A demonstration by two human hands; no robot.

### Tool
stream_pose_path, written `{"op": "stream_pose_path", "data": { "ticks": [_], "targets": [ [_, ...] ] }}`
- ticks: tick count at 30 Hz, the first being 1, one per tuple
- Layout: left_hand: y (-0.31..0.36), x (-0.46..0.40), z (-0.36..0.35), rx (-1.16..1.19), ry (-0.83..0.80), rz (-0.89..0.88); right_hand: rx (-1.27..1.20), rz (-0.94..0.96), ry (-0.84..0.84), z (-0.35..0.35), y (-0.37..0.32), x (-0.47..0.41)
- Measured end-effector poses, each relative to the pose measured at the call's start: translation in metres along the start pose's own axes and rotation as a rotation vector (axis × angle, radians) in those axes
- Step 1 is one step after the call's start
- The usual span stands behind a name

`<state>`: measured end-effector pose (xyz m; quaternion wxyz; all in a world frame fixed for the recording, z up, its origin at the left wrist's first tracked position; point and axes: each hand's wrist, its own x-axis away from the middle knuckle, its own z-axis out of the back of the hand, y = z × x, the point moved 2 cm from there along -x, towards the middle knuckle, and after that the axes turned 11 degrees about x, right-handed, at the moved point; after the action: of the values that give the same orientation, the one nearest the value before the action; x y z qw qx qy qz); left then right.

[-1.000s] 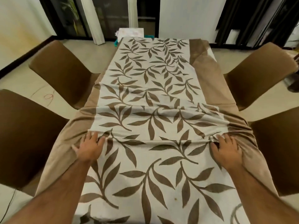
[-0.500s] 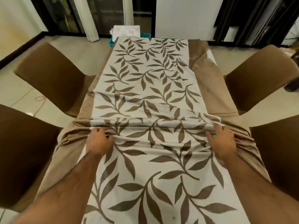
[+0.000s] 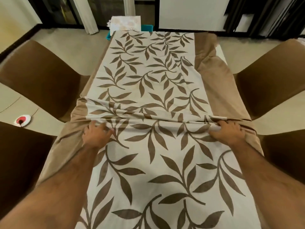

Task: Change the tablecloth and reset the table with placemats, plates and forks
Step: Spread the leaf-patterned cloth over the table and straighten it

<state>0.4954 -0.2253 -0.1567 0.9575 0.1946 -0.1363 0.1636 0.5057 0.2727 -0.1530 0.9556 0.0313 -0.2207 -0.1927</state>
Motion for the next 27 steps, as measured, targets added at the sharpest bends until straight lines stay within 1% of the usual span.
{"op": "stream_pose_path", "data": {
  "ticks": [2,4,6,7,10,12,15,19,23,25,26,27],
  "targets": [
    [0.006,-0.012,0.007,0.026,0.040,0.009,-0.078,-0.051,0.012,0.007,0.000,-0.014],
    [0.008,-0.026,0.014,0.014,0.101,0.030,-0.147,-0.091,0.103,0.014,0.000,-0.023],
    [0.009,-0.044,0.019,0.034,0.126,-0.012,-0.110,-0.079,0.179,0.020,-0.002,-0.030],
    [0.010,-0.055,0.020,0.055,0.102,-0.048,-0.078,-0.061,0.188,0.020,-0.004,-0.035],
    [0.020,-0.087,0.017,0.018,-0.014,-0.101,-0.010,-0.029,0.074,0.018,-0.012,-0.056],
    [0.031,-0.110,0.016,-0.023,-0.038,-0.089,-0.016,-0.034,-0.001,0.022,-0.018,-0.070],
    [0.045,-0.143,0.015,-0.076,-0.038,-0.107,0.017,-0.022,0.042,0.033,-0.023,-0.091],
    [0.071,-0.177,0.015,-0.058,-0.044,-0.105,0.047,-0.057,0.086,0.045,-0.028,-0.124],
    [0.099,-0.203,0.015,-0.042,-0.040,-0.120,-0.013,-0.086,0.064,0.048,-0.029,-0.158],
    [0.105,-0.215,0.018,0.015,-0.037,-0.160,-0.041,-0.097,0.056,0.051,-0.027,-0.167],
    [0.109,-0.219,0.022,0.089,-0.021,-0.192,-0.050,-0.109,0.074,0.055,-0.028,-0.169],
    [0.111,-0.221,0.026,0.191,0.013,-0.218,-0.040,-0.124,0.128,0.061,-0.033,-0.168]
  ]
}}
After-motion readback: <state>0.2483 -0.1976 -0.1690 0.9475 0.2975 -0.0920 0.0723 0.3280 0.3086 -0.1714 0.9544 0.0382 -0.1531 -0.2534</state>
